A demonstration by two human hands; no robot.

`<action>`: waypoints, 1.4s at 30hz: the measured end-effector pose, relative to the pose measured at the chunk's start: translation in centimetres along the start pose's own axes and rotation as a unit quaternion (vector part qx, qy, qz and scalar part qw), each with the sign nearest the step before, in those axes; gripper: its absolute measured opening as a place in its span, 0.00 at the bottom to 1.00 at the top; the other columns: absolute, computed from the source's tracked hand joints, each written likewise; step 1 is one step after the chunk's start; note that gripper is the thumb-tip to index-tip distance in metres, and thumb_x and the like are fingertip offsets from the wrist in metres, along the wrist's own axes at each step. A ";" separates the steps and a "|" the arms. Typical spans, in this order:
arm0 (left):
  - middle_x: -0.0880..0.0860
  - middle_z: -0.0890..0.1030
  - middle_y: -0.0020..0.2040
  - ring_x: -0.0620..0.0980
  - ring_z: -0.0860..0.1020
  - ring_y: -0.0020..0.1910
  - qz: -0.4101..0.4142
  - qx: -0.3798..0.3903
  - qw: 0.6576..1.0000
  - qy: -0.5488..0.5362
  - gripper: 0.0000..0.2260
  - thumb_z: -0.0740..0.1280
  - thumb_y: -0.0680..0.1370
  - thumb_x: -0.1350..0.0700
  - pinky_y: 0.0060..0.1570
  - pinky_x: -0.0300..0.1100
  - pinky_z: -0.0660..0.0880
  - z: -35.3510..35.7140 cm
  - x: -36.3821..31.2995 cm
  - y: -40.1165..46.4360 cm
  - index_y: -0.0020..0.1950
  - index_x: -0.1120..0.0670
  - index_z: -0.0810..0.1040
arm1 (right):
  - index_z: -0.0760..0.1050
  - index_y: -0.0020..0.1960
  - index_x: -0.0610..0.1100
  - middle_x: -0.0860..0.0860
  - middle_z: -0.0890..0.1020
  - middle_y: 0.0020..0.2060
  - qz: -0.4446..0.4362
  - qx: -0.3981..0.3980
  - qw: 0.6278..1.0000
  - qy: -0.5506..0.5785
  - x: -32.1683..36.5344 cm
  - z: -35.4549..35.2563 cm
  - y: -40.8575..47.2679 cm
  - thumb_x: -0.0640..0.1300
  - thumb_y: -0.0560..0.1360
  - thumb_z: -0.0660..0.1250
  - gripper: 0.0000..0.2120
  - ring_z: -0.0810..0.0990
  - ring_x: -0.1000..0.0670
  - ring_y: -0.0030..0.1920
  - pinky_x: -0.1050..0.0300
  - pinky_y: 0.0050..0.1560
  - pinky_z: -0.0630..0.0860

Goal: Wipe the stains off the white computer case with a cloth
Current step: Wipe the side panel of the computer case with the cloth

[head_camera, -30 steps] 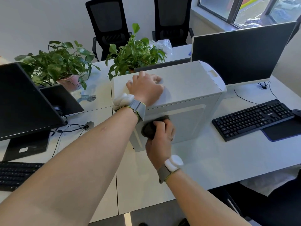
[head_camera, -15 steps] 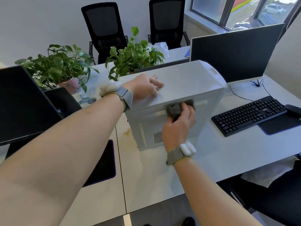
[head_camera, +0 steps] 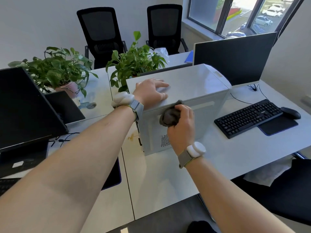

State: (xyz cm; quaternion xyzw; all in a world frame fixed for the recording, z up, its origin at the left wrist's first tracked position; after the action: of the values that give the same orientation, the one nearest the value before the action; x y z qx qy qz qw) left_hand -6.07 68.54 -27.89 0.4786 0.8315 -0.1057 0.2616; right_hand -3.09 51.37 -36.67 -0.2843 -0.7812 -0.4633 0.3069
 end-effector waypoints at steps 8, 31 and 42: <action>0.42 0.71 0.75 0.44 0.64 0.76 0.018 -0.016 0.998 0.052 0.18 0.66 0.76 0.42 0.74 0.53 0.54 0.3 0.2 0.3 0.66 0.37 0.79 | 0.83 0.49 0.36 0.42 0.82 0.53 -0.242 0.129 0.961 -0.038 1.3 2.7 -1.9 0.26 0.68 0.65 0.14 0.76 0.39 0.57 0.51 0.59 0.74; 0.41 0.73 0.74 0.45 0.67 0.74 0.017 -0.019 0.998 0.053 0.18 0.65 0.74 0.42 0.71 0.53 0.55 0.5 0.1 0.5 0.63 0.36 0.80 | 0.79 0.54 0.46 0.46 0.83 0.42 0.514 -0.098 0.839 0.145 -12.1 2.9 -5.1 0.41 0.74 0.68 0.10 0.84 0.40 0.44 0.42 0.47 0.84; 0.41 0.73 0.74 0.45 0.67 0.74 0.017 -0.013 0.998 0.053 0.22 0.62 0.71 0.40 0.71 0.53 0.56 0.5 0.1 0.4 0.64 0.37 0.81 | 0.75 0.56 0.38 0.40 0.81 0.44 0.589 0.025 0.789 0.173 -10.0 5.5 -8.9 0.31 0.75 0.67 0.10 0.79 0.43 0.39 0.57 0.34 0.73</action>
State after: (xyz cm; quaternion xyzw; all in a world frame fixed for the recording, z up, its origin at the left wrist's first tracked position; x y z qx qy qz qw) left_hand -5.67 68.65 -28.33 0.4942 0.8373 -0.0646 0.2248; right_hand -4.25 51.09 -51.10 -0.5966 -0.4072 -0.2140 0.6577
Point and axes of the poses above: each hand's wrist, its own y-axis towards the middle knuckle, its own z-axis out of the palm, x = y × z, the point moved 3 cm from there along y, towards the middle knuckle
